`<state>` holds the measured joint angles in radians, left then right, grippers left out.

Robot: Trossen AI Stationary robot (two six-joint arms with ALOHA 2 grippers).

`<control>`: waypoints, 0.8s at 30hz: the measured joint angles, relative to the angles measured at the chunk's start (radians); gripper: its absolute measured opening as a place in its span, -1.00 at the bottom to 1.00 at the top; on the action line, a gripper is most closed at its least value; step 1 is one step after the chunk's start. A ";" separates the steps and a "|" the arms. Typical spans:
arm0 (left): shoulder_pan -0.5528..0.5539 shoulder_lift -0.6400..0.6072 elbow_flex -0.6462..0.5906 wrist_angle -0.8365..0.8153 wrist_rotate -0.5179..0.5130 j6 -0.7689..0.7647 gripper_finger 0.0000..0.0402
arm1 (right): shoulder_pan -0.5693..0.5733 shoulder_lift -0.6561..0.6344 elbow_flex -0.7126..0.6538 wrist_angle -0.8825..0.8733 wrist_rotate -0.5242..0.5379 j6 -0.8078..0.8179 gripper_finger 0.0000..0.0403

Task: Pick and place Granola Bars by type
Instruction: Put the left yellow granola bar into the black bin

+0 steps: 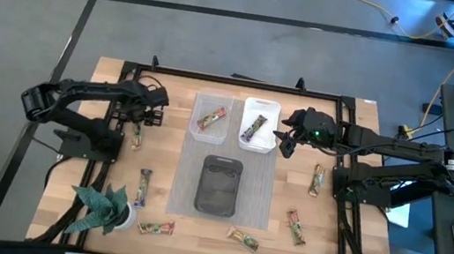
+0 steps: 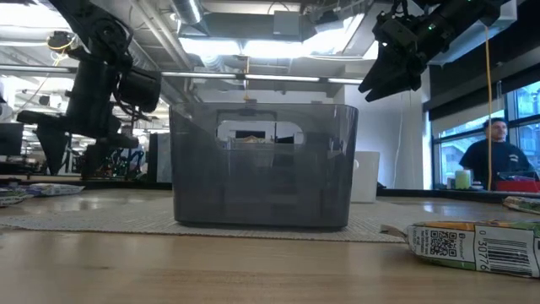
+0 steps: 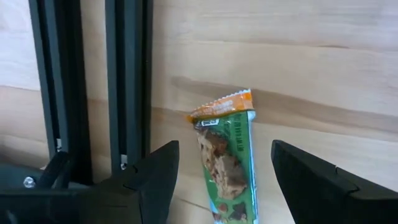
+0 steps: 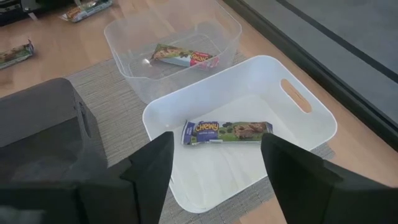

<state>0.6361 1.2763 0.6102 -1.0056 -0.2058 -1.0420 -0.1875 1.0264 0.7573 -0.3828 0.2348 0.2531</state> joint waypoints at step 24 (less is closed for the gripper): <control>0.030 0.145 0.002 0.048 0.111 0.002 0.23 | 0.000 0.000 0.000 -0.003 0.000 0.003 0.22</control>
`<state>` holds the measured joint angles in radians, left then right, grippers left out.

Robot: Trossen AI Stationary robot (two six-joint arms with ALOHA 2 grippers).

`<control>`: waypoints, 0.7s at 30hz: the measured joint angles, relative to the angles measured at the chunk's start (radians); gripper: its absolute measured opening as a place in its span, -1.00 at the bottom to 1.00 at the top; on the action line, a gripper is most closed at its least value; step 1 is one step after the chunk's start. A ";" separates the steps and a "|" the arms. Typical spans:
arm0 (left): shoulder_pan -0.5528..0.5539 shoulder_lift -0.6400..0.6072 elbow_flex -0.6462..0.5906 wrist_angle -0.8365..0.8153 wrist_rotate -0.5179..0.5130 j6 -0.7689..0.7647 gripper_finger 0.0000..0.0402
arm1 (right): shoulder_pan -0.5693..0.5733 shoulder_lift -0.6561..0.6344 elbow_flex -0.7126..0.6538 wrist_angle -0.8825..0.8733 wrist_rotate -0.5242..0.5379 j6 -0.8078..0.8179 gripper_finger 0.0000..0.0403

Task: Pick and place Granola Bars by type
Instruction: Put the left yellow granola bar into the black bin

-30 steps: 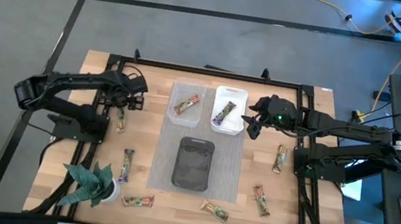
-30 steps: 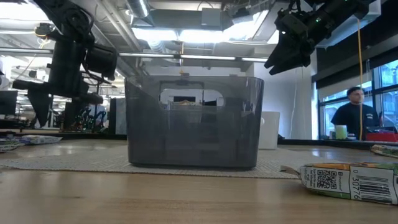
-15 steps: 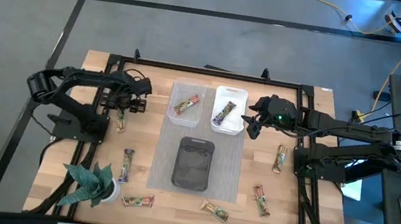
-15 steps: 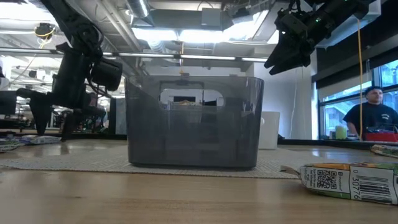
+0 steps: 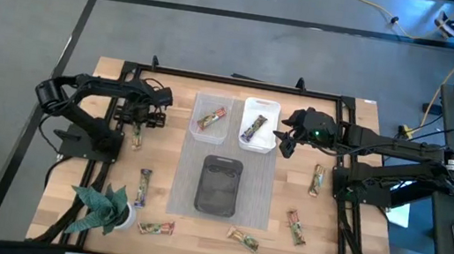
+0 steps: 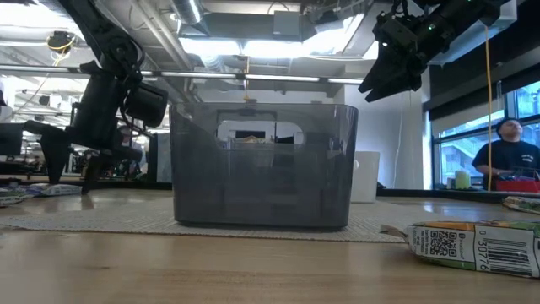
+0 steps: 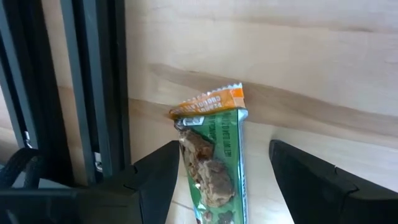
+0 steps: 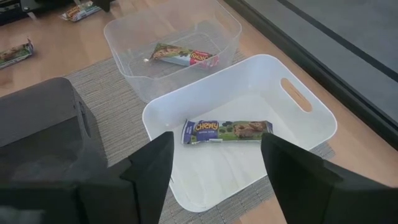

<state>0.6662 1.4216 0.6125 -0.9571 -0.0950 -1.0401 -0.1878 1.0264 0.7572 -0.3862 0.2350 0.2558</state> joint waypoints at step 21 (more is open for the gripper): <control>-0.123 0.000 -0.001 0.097 0.088 0.050 0.23 | 0.000 0.000 0.000 -0.001 0.000 -0.029 0.22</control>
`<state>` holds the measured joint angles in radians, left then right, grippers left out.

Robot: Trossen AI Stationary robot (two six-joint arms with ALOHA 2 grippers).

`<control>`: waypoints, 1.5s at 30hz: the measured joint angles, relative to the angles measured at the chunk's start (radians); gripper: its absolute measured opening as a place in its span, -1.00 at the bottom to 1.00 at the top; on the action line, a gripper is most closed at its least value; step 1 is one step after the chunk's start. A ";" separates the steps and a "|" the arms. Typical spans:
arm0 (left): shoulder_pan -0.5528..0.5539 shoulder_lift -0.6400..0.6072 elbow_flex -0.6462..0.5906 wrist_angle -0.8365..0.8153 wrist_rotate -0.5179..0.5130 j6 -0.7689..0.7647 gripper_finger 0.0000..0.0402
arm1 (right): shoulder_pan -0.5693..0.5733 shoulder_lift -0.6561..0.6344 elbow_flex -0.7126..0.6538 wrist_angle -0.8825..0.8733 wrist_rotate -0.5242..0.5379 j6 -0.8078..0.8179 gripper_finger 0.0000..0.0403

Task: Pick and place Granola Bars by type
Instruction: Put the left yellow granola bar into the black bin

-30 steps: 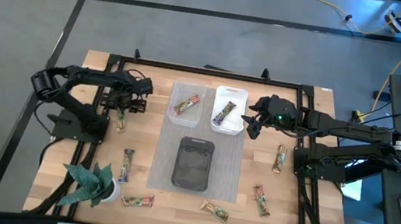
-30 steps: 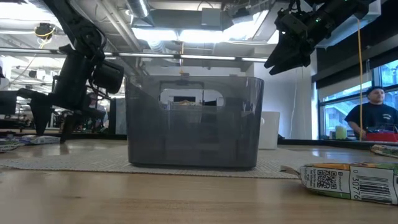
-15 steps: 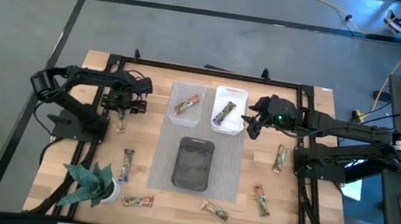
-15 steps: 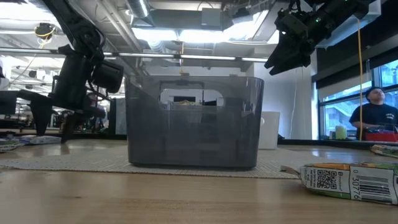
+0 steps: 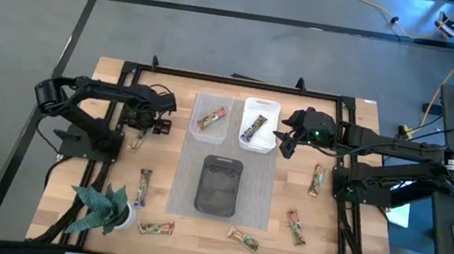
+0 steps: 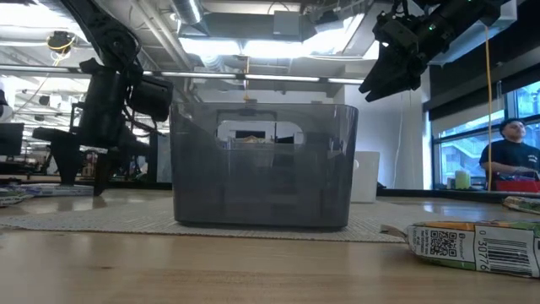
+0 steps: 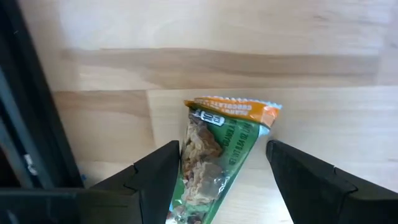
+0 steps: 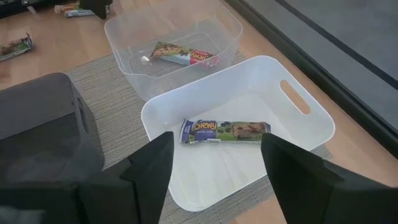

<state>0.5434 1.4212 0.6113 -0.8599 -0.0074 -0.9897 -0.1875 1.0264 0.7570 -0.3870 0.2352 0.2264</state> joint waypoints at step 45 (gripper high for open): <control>-0.009 -0.053 0.102 -0.057 -0.023 0.244 -0.33 | 0.000 0.000 0.000 0.001 -0.001 0.006 0.22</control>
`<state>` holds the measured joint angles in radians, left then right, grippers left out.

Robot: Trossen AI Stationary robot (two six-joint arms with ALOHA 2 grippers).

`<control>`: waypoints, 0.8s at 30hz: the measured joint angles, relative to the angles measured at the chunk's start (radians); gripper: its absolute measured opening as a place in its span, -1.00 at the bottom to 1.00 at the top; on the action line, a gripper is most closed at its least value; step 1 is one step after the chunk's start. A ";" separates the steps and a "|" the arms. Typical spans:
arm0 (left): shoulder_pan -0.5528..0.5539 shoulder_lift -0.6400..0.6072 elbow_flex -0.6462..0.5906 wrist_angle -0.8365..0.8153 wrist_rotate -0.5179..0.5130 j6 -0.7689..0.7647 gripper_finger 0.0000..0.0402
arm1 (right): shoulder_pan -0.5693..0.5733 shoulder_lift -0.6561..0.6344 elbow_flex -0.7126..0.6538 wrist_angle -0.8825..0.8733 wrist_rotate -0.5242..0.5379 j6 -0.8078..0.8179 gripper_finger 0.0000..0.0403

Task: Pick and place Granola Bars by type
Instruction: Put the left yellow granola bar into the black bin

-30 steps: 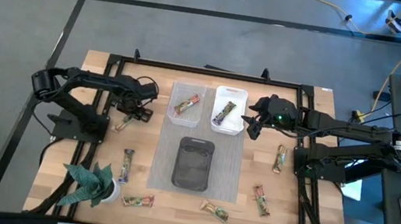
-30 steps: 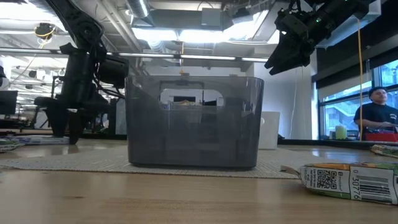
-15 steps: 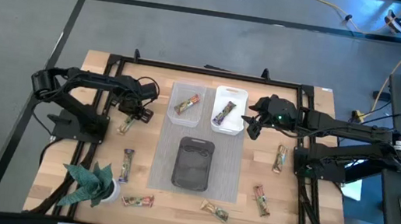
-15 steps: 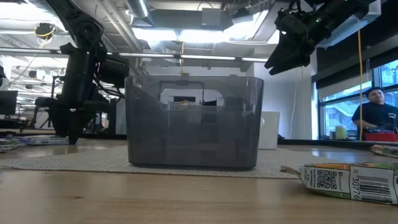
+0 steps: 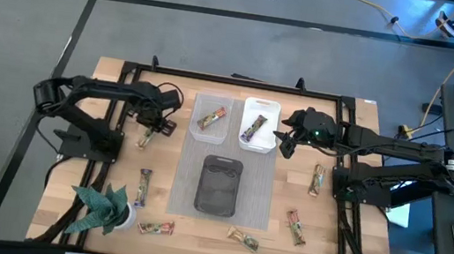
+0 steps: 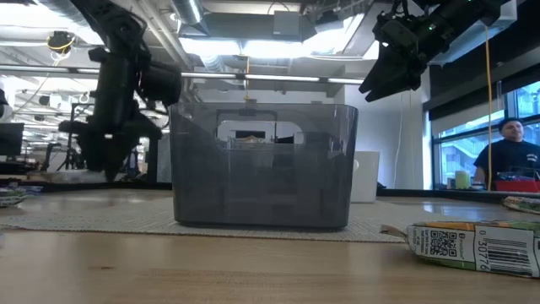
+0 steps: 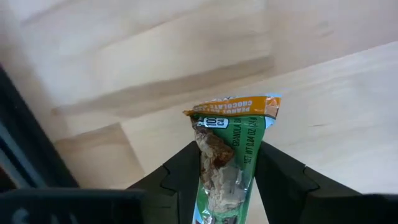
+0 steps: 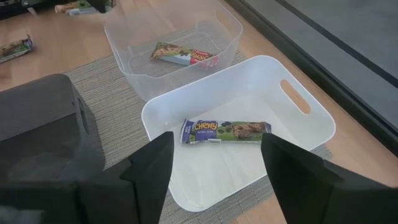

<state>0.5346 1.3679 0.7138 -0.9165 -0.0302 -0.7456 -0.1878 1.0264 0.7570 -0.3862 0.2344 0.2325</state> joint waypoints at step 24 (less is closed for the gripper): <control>-0.390 -0.153 0.302 0.472 0.232 0.067 -0.33 | 0.000 0.000 0.000 0.000 0.000 -0.007 0.22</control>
<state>0.1446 1.2151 1.0155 -0.4445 0.2015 -0.6786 -0.1879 1.0264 0.7570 -0.3860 0.2344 0.2256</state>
